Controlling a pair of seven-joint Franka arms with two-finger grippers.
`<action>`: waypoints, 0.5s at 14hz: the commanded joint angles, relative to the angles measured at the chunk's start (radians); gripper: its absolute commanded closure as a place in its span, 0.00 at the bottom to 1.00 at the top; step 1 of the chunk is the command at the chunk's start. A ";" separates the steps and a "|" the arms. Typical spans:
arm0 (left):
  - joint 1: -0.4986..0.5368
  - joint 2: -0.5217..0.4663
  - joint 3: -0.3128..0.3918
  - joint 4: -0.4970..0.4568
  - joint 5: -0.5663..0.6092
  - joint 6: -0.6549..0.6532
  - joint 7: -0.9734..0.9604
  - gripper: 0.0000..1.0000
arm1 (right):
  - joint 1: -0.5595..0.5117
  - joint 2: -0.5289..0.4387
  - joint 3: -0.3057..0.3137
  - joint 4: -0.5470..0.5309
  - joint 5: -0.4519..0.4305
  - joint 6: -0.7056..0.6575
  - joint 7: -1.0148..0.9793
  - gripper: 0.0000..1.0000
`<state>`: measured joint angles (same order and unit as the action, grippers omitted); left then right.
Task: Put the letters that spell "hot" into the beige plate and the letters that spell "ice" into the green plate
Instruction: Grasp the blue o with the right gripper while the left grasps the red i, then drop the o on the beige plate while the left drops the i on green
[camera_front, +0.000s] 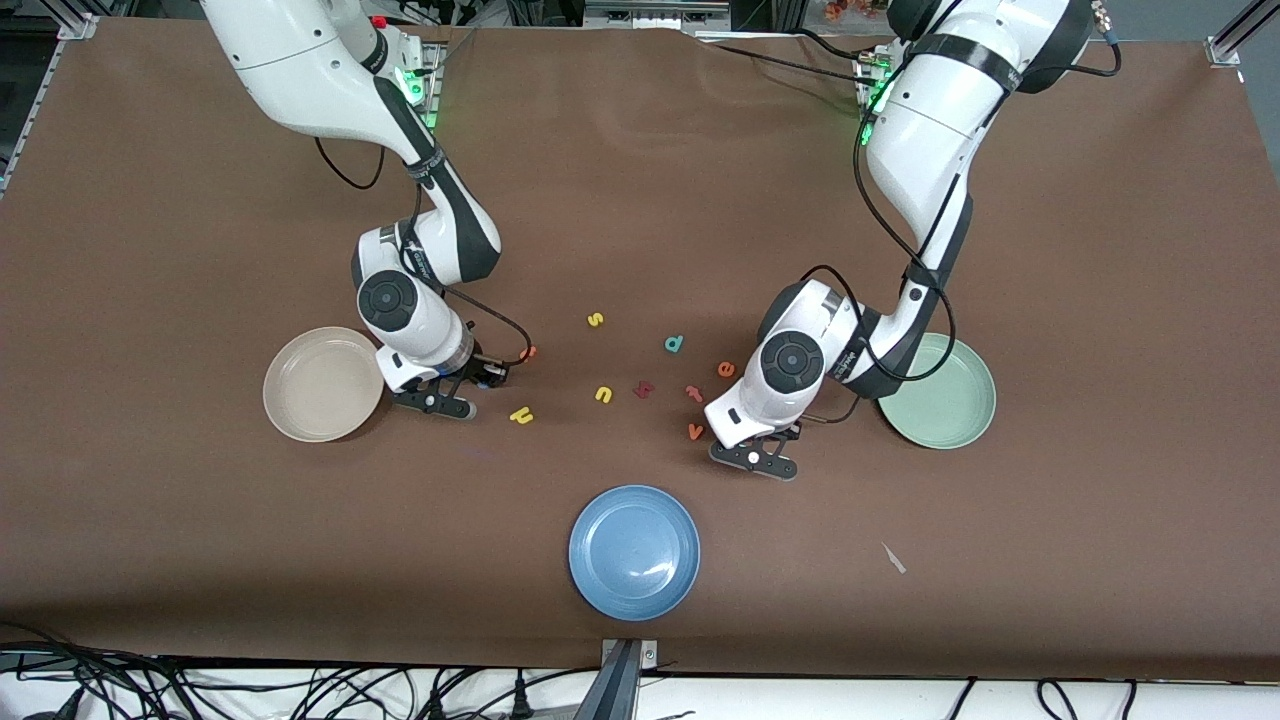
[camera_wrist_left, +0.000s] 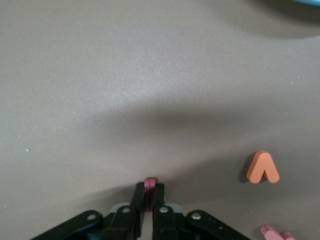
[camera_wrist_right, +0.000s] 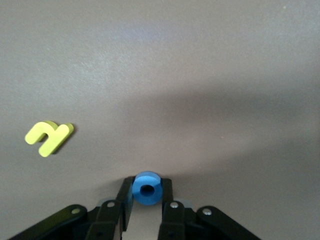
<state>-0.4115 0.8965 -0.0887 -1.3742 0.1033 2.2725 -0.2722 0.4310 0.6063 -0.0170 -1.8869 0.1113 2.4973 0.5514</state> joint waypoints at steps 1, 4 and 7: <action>0.023 -0.019 0.009 0.037 0.024 -0.022 -0.007 1.00 | -0.024 0.001 -0.004 0.128 0.014 -0.197 -0.025 0.90; 0.066 -0.085 0.004 0.037 0.026 -0.132 -0.007 1.00 | -0.095 -0.055 -0.046 0.121 0.016 -0.328 -0.226 0.90; 0.094 -0.165 0.012 0.029 0.039 -0.278 -0.007 1.00 | -0.097 -0.105 -0.156 0.065 0.018 -0.376 -0.384 0.90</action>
<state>-0.3308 0.8017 -0.0768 -1.3206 0.1062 2.0794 -0.2711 0.3306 0.5497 -0.1234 -1.7603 0.1115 2.1431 0.2637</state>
